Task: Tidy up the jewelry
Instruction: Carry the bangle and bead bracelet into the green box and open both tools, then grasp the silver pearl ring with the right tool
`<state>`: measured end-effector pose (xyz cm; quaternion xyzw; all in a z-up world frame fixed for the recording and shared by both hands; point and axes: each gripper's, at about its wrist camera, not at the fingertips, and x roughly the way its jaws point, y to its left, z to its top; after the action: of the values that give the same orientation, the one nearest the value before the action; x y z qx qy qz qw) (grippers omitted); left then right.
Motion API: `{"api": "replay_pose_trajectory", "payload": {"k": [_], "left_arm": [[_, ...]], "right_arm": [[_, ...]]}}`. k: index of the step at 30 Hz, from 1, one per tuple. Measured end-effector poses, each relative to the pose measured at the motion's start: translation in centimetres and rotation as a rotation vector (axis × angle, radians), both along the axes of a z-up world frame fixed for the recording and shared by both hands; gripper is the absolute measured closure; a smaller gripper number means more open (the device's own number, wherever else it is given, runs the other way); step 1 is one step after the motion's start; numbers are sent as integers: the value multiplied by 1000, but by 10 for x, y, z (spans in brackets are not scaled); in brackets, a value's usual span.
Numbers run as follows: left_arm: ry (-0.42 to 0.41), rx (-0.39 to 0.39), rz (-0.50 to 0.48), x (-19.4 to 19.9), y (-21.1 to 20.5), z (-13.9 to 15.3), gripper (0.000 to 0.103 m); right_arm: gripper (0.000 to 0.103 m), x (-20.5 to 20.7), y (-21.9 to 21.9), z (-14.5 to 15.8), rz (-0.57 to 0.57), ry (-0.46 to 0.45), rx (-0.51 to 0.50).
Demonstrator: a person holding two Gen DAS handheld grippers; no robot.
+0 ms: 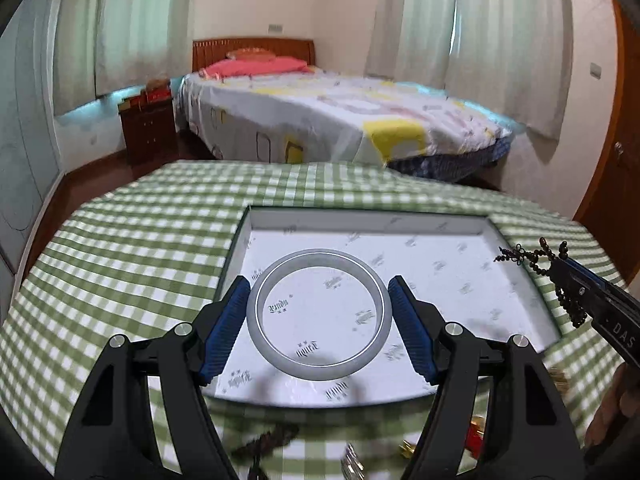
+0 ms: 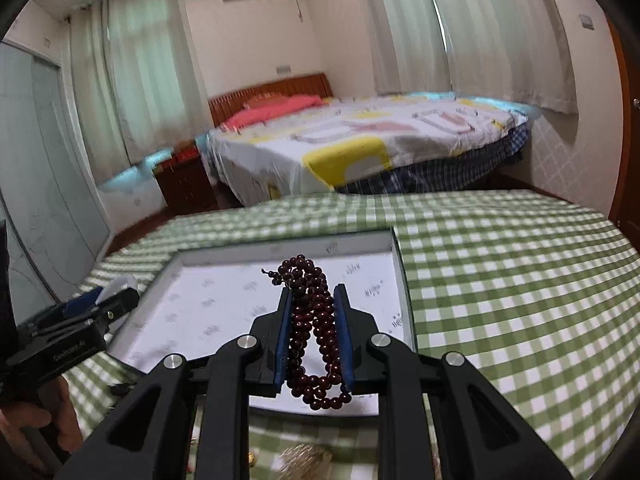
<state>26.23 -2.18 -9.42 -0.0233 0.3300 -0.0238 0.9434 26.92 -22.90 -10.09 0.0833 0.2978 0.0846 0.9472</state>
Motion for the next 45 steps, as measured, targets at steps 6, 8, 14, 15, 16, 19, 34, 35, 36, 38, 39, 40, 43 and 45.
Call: {"api": "replay_pose_trajectory", "payload": {"k": [6, 8, 14, 15, 16, 19, 34, 35, 36, 38, 39, 40, 43, 45], "left_arm": [[116, 7, -11, 32, 5, -39, 34], [138, 7, -13, 37, 6, -47, 34], [186, 6, -21, 45, 6, -56, 34], [194, 19, -24, 46, 5, -57, 34], [205, 25, -23, 48, 6, -59, 34], [202, 17, -25, 47, 6, -59, 33], [168, -11, -44, 38, 3, -51, 17], [152, -15, -43, 32, 4, -48, 17], [136, -18, -42, 28, 4, -45, 17], [92, -20, -38, 15, 3, -35, 17], [76, -17, -35, 9, 3, -31, 17], [56, -12, -32, 1, 2, -27, 17], [3, 3, -23, -23, 0, -16, 17], [-22, 10, -17, -39, -2, -12, 17]], "right_arm": [[82, 23, 3, -40, -1, 122, -45], [82, 26, 5, -45, 4, 151, -56], [81, 35, 1, -51, -7, 210, -58], [81, 35, 0, -52, -8, 216, -58], [81, 35, 0, -52, -8, 217, -59], [78, 35, 1, -52, -7, 220, -72], [51, 22, 2, -42, 31, 173, -45], [51, 18, 2, -38, 30, 162, -49], [51, 13, 3, -35, 30, 151, -54], [50, 3, 5, -30, 31, 130, -66], [50, -3, 6, -27, 32, 120, -74], [50, -12, 8, -24, 35, 105, -84], [50, -30, 11, -18, 36, 79, -100], [50, -47, 15, -15, 39, 58, -109]]}}
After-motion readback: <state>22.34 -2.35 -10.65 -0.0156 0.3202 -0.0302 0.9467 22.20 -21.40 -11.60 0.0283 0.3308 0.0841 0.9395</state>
